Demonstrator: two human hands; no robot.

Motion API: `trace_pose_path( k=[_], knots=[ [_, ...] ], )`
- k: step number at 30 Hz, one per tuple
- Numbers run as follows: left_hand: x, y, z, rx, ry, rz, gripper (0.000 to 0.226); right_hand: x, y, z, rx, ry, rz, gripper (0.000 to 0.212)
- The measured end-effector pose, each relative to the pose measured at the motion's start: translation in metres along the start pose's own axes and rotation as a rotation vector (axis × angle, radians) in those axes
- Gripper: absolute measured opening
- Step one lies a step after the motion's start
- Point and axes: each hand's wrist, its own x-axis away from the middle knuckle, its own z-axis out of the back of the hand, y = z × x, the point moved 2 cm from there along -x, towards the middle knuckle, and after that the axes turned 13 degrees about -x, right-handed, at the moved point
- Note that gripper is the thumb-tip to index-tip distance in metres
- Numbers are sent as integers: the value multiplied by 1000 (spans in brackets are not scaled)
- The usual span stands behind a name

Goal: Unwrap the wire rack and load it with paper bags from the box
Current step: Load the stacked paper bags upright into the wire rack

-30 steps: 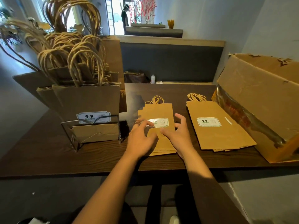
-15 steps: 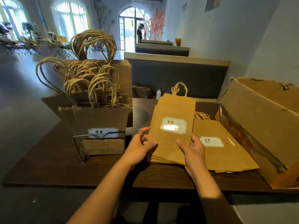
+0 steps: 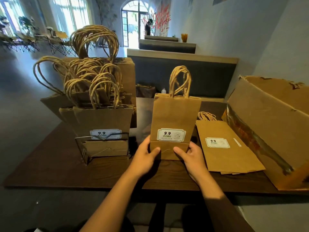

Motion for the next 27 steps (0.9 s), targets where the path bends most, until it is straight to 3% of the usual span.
trace_pose_path(
  k=[2,5,6,9,11,14,15,18,21,22,24,27],
  knots=[
    [1,14,2,-9,-10,-39,53,1,-7,0,-78,3,9,31],
    [4,42,15,-48,-2,-155,53,2,-29,-3,-182,-34,35,74],
    [7,50,21,-60,-1,-197,51,0,-37,-6,-171,-56,48,73],
    [16,70,41,-105,14,-289,44,-1,-59,-12,-60,-61,72,32],
    [23,81,59,-151,78,-342,40,-5,-50,-10,69,47,-31,26],
    [32,87,90,-201,208,-385,34,-7,-16,-5,265,66,-345,64],
    [35,87,100,-217,249,-382,31,1,-25,-18,293,23,-367,71],
    [48,82,134,-260,372,-353,18,4,-75,-76,266,-166,-221,52],
    [60,66,162,-352,545,-308,24,2,-97,-113,295,-237,-339,86],
    [64,58,169,-392,595,-272,29,-5,-85,-117,299,-196,-371,89],
    [66,38,178,-475,651,-174,42,-8,-82,-132,280,-182,-376,70],
    [62,9,183,-602,593,-51,66,-15,-96,-153,187,-203,-96,14]
  ],
)
